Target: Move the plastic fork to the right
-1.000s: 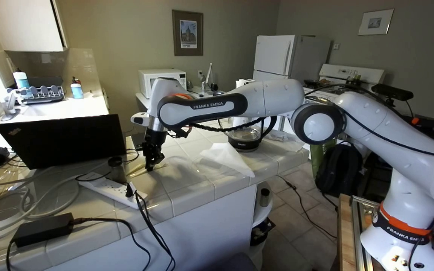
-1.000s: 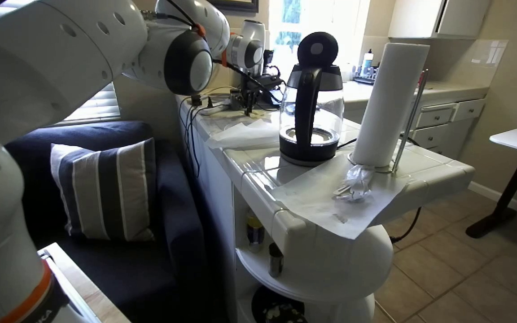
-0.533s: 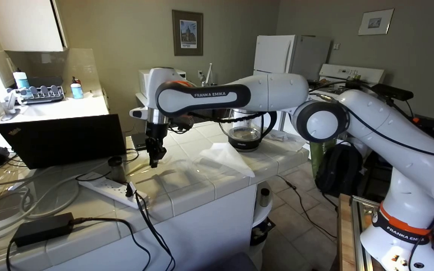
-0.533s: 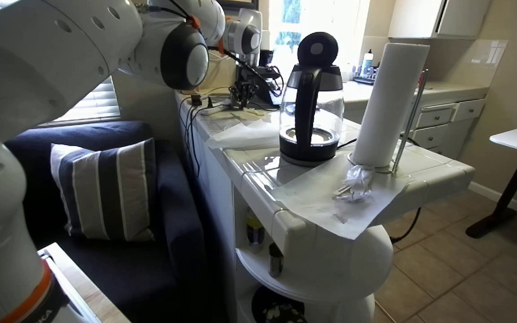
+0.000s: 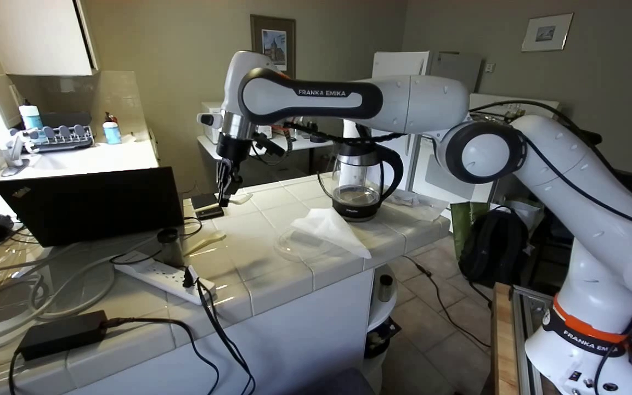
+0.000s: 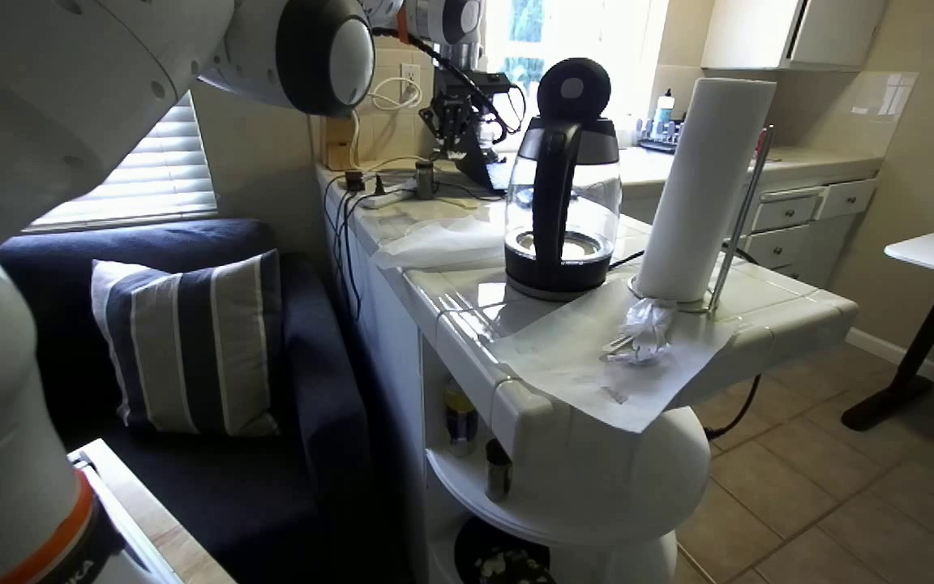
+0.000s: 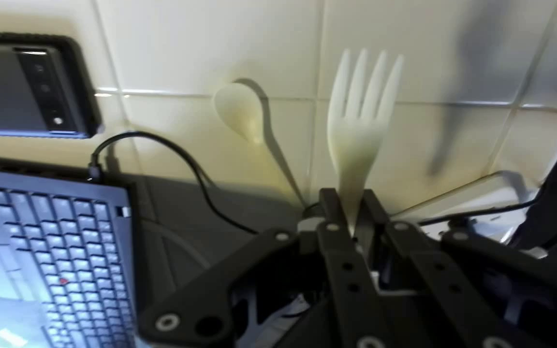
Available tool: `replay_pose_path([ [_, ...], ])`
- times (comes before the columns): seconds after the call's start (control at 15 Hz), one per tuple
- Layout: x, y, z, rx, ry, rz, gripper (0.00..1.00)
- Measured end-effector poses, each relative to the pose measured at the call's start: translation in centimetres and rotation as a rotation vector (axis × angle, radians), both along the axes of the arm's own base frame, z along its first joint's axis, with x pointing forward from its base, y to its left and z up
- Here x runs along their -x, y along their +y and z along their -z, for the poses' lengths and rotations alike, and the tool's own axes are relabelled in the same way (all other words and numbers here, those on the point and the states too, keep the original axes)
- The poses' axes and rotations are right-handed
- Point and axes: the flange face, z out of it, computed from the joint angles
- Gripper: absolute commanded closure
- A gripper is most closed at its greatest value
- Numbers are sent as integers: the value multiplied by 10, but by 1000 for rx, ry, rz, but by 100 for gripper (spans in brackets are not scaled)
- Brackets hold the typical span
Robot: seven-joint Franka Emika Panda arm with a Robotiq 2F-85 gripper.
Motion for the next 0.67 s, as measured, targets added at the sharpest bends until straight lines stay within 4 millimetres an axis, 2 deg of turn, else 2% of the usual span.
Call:
replay_pose_path([
  [0.2, -7, -6, -20, -61, -155, 70, 97],
  [0.33, -8, -3, -24, -95, -248, 108, 97],
  [0.67, 7, 13, -5, -164, -310, 215, 97],
])
